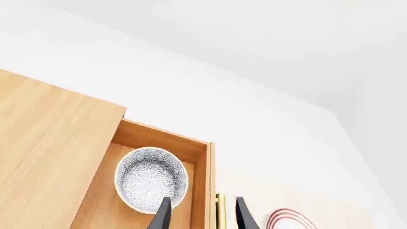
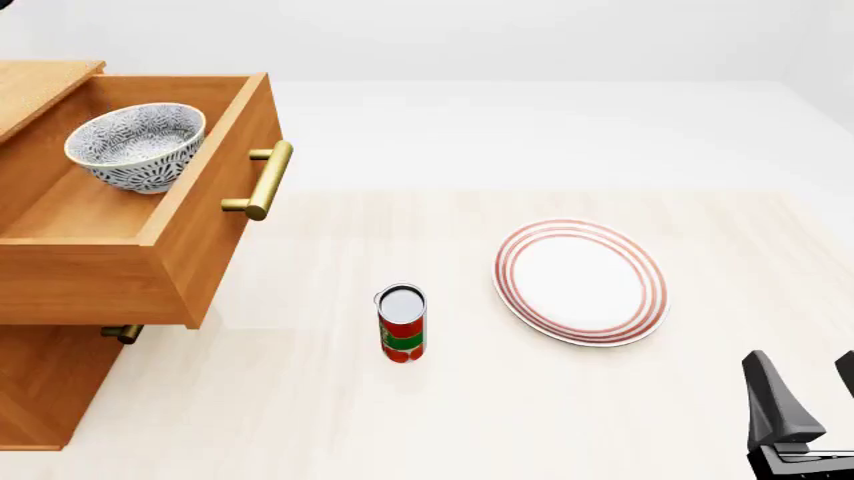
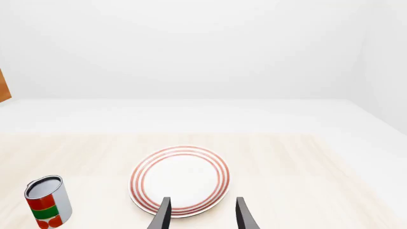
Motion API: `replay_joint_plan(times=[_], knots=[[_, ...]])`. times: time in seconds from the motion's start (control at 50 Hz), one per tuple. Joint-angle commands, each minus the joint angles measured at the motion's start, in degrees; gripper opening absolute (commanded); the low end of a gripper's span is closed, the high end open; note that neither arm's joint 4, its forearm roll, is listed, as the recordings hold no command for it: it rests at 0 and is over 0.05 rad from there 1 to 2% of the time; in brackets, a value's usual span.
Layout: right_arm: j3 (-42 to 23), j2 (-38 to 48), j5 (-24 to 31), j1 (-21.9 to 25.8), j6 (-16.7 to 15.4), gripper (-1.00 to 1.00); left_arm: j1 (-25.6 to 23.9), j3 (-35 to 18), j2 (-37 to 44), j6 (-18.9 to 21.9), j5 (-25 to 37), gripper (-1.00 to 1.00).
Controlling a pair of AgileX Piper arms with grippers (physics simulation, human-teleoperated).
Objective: Put the bowl in the top drawer of the cabinet.
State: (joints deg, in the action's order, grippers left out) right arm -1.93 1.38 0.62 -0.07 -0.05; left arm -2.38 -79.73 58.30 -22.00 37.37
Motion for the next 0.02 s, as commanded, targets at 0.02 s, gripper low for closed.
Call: replay_joint_plan(times=[0.02], knots=[[0.0,0.0,0.0,0.0,0.0,1.0,-6.0,1.2,-6.8,-2.7,-1.9,1.0]])
